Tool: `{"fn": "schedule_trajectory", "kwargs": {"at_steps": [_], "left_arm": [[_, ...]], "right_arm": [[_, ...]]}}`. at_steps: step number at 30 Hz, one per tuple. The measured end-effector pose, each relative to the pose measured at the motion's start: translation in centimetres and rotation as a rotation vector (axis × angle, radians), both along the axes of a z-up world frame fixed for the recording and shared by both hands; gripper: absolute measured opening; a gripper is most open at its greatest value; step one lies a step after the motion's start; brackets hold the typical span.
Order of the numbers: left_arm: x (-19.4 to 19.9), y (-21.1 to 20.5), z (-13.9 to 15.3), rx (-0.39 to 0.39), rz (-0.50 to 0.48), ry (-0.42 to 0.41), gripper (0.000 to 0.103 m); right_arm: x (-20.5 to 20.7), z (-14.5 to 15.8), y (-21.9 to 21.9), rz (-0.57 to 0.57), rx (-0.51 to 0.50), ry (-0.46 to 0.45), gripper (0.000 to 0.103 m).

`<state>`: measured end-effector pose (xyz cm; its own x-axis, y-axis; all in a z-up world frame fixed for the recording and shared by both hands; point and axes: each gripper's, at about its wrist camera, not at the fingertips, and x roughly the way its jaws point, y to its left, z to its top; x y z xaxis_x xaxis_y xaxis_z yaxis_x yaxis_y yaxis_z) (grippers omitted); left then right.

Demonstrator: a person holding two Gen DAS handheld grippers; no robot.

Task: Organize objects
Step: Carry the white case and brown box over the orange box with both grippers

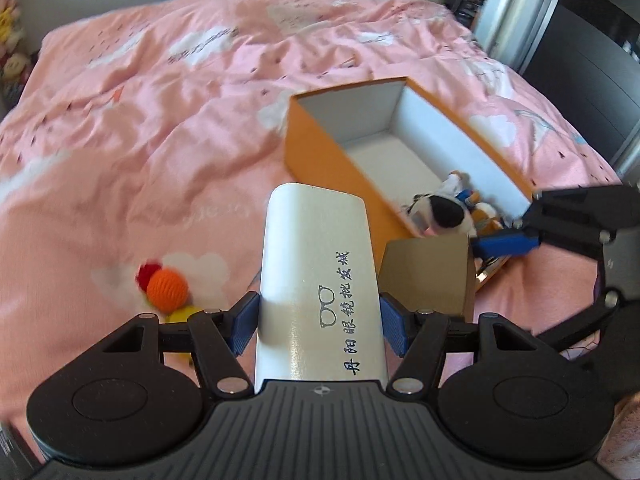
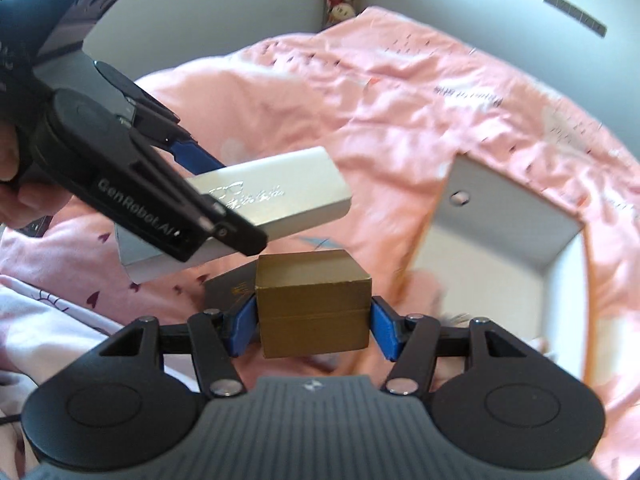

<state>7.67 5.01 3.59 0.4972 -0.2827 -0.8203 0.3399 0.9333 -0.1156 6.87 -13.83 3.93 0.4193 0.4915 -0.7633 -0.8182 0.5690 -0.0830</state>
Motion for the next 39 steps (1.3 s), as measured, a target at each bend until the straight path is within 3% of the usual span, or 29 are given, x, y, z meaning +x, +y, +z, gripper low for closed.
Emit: {"fn": "schedule_trajectory", "kwargs": {"at_steps": [5, 10, 17, 23, 29, 39], "left_arm": [[2.4, -3.8, 1.9, 0.056, -0.183, -0.069, 0.073], [6.2, -8.7, 2.8, 0.131, -0.387, -0.110, 0.073], [11.4, -15.1, 0.5, 0.248, -0.659, -0.153, 0.073], [16.1, -16.8, -4.4, 0.332, -0.764, -0.095, 0.073], [19.1, -17.4, -8.7, 0.347, -0.866, 0.018, 0.073], [20.8, -17.9, -12.3, 0.342, -0.996, 0.177, 0.073]], "right_arm": [[3.7, 2.6, -2.7, -0.030, -0.053, -0.079, 0.061], [8.1, 2.9, -5.0, -0.032, -0.175, -0.174, 0.061], [12.6, 1.5, -7.6, -0.007, -0.318, -0.222, 0.061], [15.4, 0.1, -9.1, 0.005, -0.363, -0.213, 0.061], [18.3, -0.6, -8.6, 0.024, -0.327, -0.204, 0.061], [19.9, -2.1, -7.2, 0.126, -0.386, -0.248, 0.061]]}}
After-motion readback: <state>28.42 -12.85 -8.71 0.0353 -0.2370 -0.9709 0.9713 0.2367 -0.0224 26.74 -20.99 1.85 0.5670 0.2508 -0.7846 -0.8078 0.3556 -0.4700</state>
